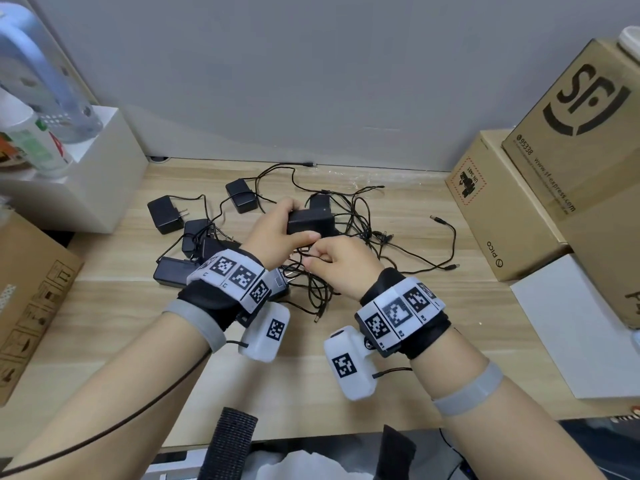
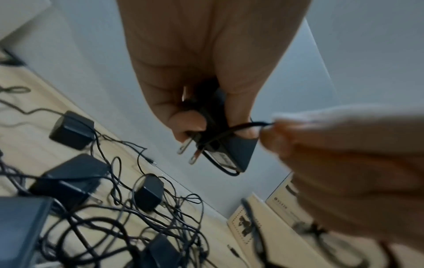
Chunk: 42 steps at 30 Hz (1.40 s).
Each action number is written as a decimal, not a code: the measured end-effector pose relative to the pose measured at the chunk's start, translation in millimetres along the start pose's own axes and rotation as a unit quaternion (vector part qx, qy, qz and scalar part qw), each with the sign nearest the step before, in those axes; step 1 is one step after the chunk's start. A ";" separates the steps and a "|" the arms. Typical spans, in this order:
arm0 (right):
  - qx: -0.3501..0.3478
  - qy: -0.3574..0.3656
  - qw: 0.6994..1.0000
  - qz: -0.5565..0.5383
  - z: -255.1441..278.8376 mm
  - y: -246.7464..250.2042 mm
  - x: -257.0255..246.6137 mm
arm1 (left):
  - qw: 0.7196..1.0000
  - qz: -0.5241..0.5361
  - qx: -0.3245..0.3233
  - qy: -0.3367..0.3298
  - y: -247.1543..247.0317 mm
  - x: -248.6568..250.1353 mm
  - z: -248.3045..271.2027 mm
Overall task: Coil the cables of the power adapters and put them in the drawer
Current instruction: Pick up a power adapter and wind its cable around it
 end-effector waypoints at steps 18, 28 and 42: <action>0.130 -0.018 0.987 0.095 0.4 34.2 24.3 | 0.887 0.362 -0.287 -0.007 16.3 15.1 3.0; 0.051 -0.036 0.990 -0.128 1.5 2.6 16.4 | 0.899 0.413 -0.138 0.038 2.9 17.8 -7.4; 0.007 0.016 1.000 -0.006 2.9 0.2 6.5 | 0.981 0.190 0.006 0.023 3.3 21.7 -9.1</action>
Point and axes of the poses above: each hand's wrist, its own z-axis away from the middle knuckle, its own y-axis out of the back of the hand, x = y × z, the point moved 2 cm from there along -z, towards the middle knuckle, and after that the axes turned 8 degrees about y, right-handed, at the moved point
